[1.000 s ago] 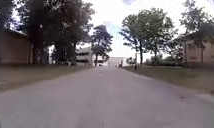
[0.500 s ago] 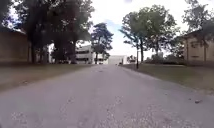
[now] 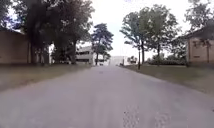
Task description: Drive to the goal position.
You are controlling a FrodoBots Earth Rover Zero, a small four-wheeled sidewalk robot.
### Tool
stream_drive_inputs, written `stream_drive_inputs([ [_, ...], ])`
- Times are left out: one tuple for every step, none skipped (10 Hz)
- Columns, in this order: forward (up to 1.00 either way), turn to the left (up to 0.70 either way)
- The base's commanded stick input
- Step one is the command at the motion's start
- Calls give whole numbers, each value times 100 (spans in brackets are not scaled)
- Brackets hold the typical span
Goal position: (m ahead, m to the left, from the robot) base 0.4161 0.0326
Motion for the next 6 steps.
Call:
stream_drive_inputs([
  [85, 0],
  [85, 0],
  [85, 0],
  [85, 0],
  [85, 0],
  [85, 0],
])
